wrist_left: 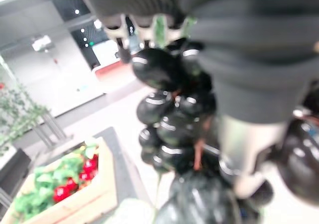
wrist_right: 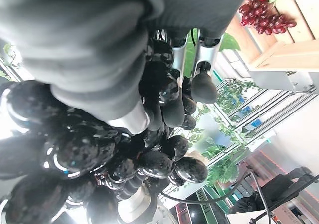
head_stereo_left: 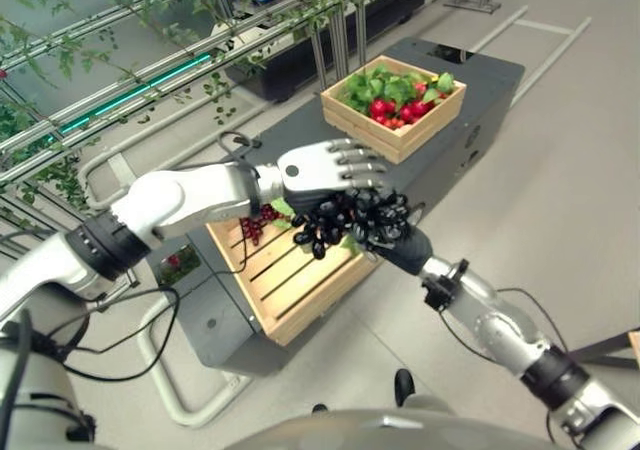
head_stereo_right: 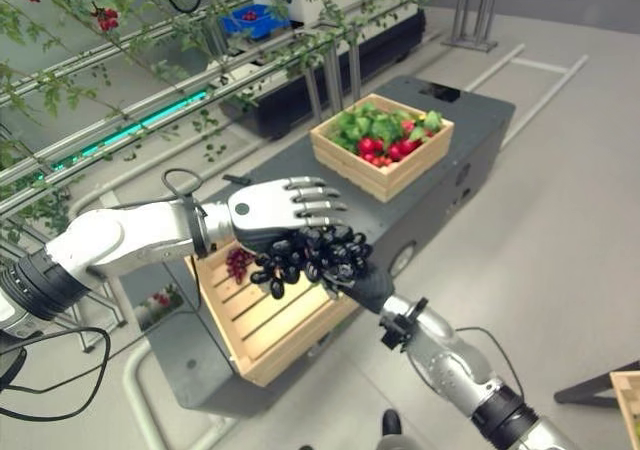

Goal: Pick up the fruits from the basket on one side to the basket on the other side

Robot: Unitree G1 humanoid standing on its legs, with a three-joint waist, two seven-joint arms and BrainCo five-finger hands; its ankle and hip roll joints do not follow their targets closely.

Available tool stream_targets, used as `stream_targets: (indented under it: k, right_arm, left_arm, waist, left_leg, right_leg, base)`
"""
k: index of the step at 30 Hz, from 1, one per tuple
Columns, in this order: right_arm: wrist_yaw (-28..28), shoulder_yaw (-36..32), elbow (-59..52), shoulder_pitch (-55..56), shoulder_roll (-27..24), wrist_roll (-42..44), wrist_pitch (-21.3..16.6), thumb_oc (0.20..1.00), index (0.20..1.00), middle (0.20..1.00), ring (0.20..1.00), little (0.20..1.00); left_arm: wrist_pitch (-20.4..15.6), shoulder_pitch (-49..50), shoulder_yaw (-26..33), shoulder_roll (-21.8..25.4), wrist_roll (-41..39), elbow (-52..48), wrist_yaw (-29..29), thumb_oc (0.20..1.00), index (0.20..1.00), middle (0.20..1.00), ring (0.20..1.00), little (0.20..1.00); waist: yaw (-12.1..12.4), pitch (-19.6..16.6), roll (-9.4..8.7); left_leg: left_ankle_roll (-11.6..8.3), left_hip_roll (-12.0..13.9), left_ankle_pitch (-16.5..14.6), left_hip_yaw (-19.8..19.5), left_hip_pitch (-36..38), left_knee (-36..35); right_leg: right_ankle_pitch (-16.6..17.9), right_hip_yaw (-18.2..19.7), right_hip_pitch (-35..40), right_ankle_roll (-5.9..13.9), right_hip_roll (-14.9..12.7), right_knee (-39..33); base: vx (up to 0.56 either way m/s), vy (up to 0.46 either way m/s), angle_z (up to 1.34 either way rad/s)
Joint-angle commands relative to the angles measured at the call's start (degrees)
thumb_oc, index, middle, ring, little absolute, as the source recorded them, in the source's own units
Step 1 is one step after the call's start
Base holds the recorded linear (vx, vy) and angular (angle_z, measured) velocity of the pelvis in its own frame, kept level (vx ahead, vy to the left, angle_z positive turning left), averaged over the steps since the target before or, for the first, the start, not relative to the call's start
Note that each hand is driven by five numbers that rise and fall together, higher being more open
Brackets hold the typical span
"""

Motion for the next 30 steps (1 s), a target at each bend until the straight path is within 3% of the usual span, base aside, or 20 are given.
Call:
stream_targets:
  k: [1, 9, 11, 12, 13, 14, 15, 16, 17, 19, 22, 25, 30]
  right_arm:
    - [2.8, -2.4, -9.3, -0.8, 3.9, 4.9, -6.0, 0.2, 0.2, 0.2, 0.2, 0.2]
    - [2.6, -2.8, -9.0, -0.1, 4.9, 5.5, -6.8, 0.2, 0.2, 0.2, 0.2, 0.2]
    - [2.3, -3.5, -9.2, 0.3, 5.7, 5.2, -7.3, 0.2, 0.2, 0.2, 0.2, 0.2]
    - [1.8, -3.8, -9.1, 0.8, 6.6, 5.0, -7.8, 0.2, 0.2, 0.2, 0.2, 0.2]
    - [1.8, -3.8, -9.1, 0.8, 6.6, 5.0, -7.8, 0.2, 0.2, 0.2, 0.2, 0.2]
    - [1.2, -4.2, -8.8, 1.0, 7.4, 4.5, -8.2, 0.2, 0.2, 0.2, 0.2, 0.2]
    - [1.1, -4.2, -8.8, 1.0, 7.4, 4.5, -8.2, 0.2, 0.2, 0.2, 0.2, 0.2]
    - [0.5, -5.0, -8.5, 1.2, 7.9, 3.7, -8.2, 0.2, 0.2, 0.2, 0.2, 0.2]
    - [0.5, -5.0, -8.5, 1.2, 7.8, 3.7, -8.2, 0.2, 0.2, 0.2, 0.2, 0.2]
    - [0.2, -5.7, -8.4, 1.2, 8.0, 2.3, -7.6, 0.2, 0.2, 0.2, 0.2, 0.2]
    - [0.3, -6.2, -8.2, 1.1, 7.8, 1.6, -7.1, 0.2, 0.2, 0.2, 0.2, 0.2]
    - [0.2, -6.3, -7.9, 1.1, 7.7, 1.5, -6.9, 0.2, 0.2, 0.2, 0.2, 0.2]
    - [1.1, -6.4, -7.6, 1.0, 7.2, 2.1, -6.3, 0.2, 0.2, 0.2, 0.2, 0.2]
  left_arm:
    - [0.0, 0.4, 3.0, -1.3, 0.9, 3.8, 2.0, 1.0, 1.0, 1.0, 1.0, 1.0]
    - [1.5, 3.6, 7.2, -3.8, -1.7, 7.1, 2.4, 1.0, 1.0, 1.0, 1.0, 1.0]
    - [3.2, 7.0, 11.9, -6.7, -6.7, 10.4, 2.2, 1.0, 1.0, 1.0, 1.0, 1.0]
    - [5.1, 10.6, 16.5, -10.4, -10.4, 14.6, 3.3, 1.0, 1.0, 1.0, 1.0, 1.0]
    - [5.1, 10.7, 16.5, -10.4, -10.4, 14.6, 3.3, 1.0, 1.0, 1.0, 1.0, 1.0]
    - [6.7, 15.1, 22.5, -15.1, -16.8, 17.3, 4.4, 1.0, 1.0, 1.0, 1.0, 1.0]
    - [6.7, 15.1, 22.5, -15.1, -16.8, 17.3, 4.4, 1.0, 1.0, 1.0, 1.0, 1.0]
    - [7.6, 19.1, 27.4, -18.4, -22.4, 16.8, 4.4, 1.0, 1.0, 1.0, 1.0, 1.0]
    - [7.6, 19.2, 27.4, -18.4, -22.4, 16.8, 4.4, 1.0, 1.0, 1.0, 1.0, 1.0]
    - [7.7, 23.2, 33.3, -22.1, -30.9, 15.5, 6.2, 1.0, 1.0, 1.0, 1.0, 1.0]
    - [7.4, 24.7, 36.7, -22.9, -37.2, 14.8, 7.3, 1.0, 1.0, 1.0, 1.0, 1.0]
    - [7.7, 24.8, 38.1, -22.6, -38.4, 14.6, 8.6, 1.0, 1.0, 1.0, 1.0, 1.0]
    - [7.7, 24.5, 41.6, -16.7, -36.2, 14.5, 10.8, 1.0, 1.0, 1.0, 1.0, 1.0]
  waist:
    - [-1.0, -2.5, -3.97]
    - [-1.1, -2.6, -3.91]
    - [-1.3, -2.5, -3.91]
    - [-1.5, -2.5, -3.91]
    - [-1.5, -2.5, -3.9]
    - [-1.6, -2.4, -3.97]
    - [-1.7, -2.4, -3.96]
    - [-1.8, -2.3, -3.94]
    - [-1.8, -2.3, -3.94]
    - [-2.2, -2.3, -3.85]
    - [-2.6, -2.4, -3.68]
    - [-2.9, -2.3, -3.55]
    - [-3.1, -2.5, -3.03]
  left_leg:
    - [-0.53, -1.5, -2.3, -0.1, 0.1, 3.3]
    - [-0.51, -1.4, -2.3, -0.2, 0.2, 3.4]
    - [-0.53, -1.3, -2.4, -0.1, 0.1, 3.6]
    - [-0.62, -1.3, -2.5, 0.0, 0.0, 3.9]
    - [-0.62, -1.2, -2.5, 0.0, 0.0, 3.9]
    - [-0.77, -1.0, -2.5, 0.2, 0.0, 4.3]
    - [-0.77, -1.0, -2.5, 0.2, 0.0, 4.3]
    - [-0.93, -0.6, -2.6, 0.3, 0.0, 4.5]
    - [-0.94, -0.6, -2.6, 0.3, 0.0, 4.5]
    - [-1.23, -0.1, -2.4, 0.8, 0.2, 4.5]
    - [-1.58, 0.5, -2.1, 1.1, 0.1, 4.6]
    - [-1.81, 0.9, -2.0, 1.1, 0.1, 4.6]
    - [-2.57, 1.8, -1.5, 1.0, 0.3, 4.4]
  right_leg:
    - [-6.9, 0.6, 4.0, 7.25, -5.0, 5.1]
    - [-7.0, 0.5, 4.0, 7.1, -5.0, 5.2]
    - [-7.1, 0.6, 4.0, 6.98, -4.9, 5.2]
    - [-7.1, 0.8, 3.9, 6.74, -4.8, 5.3]
    - [-7.1, 0.8, 3.9, 6.74, -4.8, 5.3]
    - [-7.1, 1.0, 3.9, 6.38, -4.6, 5.4]
    - [-7.1, 1.0, 3.9, 6.38, -4.6, 5.3]
    - [-7.2, 1.2, 3.9, 6.15, -4.4, 5.3]
    - [-7.2, 1.2, 3.9, 6.15, -4.4, 5.3]
    - [-7.3, 1.7, 3.8, 5.79, -3.8, 5.2]
    - [-7.5, 1.9, 3.7, 5.39, -3.2, 5.4]
    - [-7.6, 1.8, 3.7, 5.18, -2.9, 5.4]
    - [-7.9, 1.4, 4.1, 4.89, -2.2, 5.3]
  base:
    - [0.0, 0.0, 0.0]
    - [0.0, 0.0, 0.0]
    - [-0.01, -0.016, 0.0]
    - [0.0, 0.0, 0.0]
    - [-0.03, -0.043, 0.0]
    - [0.0, 0.0, 0.0]
    - [-0.03, -0.047, -0.03]
    - [0.0, 0.0, 0.0]
    - [-0.02, -0.035, -0.02]
    - [-0.02, -0.034, -0.03]
    - [-0.02, -0.036, -0.02]
    - [-0.03, -0.04, -0.03]
    - [-0.01, -0.03, -0.02]
